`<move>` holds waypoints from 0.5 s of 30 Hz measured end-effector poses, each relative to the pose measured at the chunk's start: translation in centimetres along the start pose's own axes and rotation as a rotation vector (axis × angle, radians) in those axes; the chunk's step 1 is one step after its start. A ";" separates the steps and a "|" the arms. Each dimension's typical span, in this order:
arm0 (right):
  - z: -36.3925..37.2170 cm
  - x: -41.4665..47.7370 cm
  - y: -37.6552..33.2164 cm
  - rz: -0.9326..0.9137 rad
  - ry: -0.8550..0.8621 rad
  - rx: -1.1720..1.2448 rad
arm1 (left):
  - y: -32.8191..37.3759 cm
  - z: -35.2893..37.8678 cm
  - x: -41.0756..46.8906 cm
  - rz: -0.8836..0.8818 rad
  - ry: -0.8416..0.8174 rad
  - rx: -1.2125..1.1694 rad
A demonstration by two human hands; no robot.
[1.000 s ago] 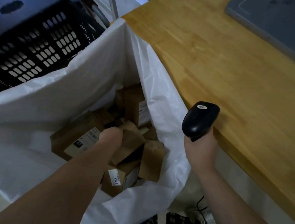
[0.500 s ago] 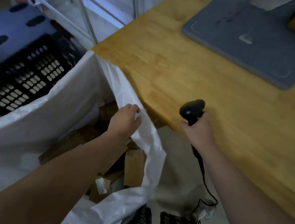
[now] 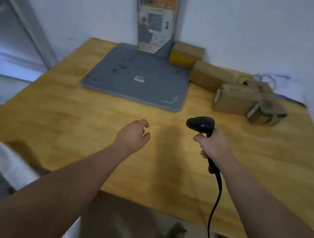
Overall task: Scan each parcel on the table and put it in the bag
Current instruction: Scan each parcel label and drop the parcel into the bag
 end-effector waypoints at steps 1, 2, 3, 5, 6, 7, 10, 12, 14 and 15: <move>-2.1 0.5 0.5 0.001 0.035 -0.010 | 1.9 0.1 1.3 0.021 0.000 0.002; -4.3 1.0 1.0 0.002 0.072 -0.031 | 3.8 0.2 2.5 0.039 -0.003 0.003; -6.5 1.5 1.6 0.004 0.105 -0.057 | 5.7 0.4 3.8 0.056 -0.007 0.006; -10.5 2.6 2.9 0.006 0.149 -0.099 | 9.3 1.0 6.2 0.082 -0.010 0.015; -12.3 3.3 3.6 0.006 0.162 -0.110 | 10.9 1.4 7.4 0.090 -0.015 0.015; -13.9 3.9 4.3 0.008 0.177 -0.114 | 12.5 1.7 8.4 0.097 -0.021 0.015; -17.8 5.6 6.0 0.003 0.211 -0.095 | 16.3 3.1 11.3 0.106 -0.048 0.015; -19.7 6.8 6.7 -0.009 0.221 -0.092 | 18.1 4.3 13.1 0.116 -0.070 0.013; -21.2 8.3 6.9 -0.012 0.228 -0.104 | 19.6 4.9 15.1 0.140 -0.087 0.030; -21.8 9.1 7.0 -0.013 0.228 -0.100 | 20.3 5.0 16.3 0.157 -0.089 0.045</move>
Point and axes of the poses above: each hand's wrist, its own x-axis towards the middle knuckle, its own z-axis out of the palm, y = z × x, the point moved 3 cm from there along x, towards the middle knuckle, and after that the axes turned 13 degrees about -y, right-handed, at the moved point
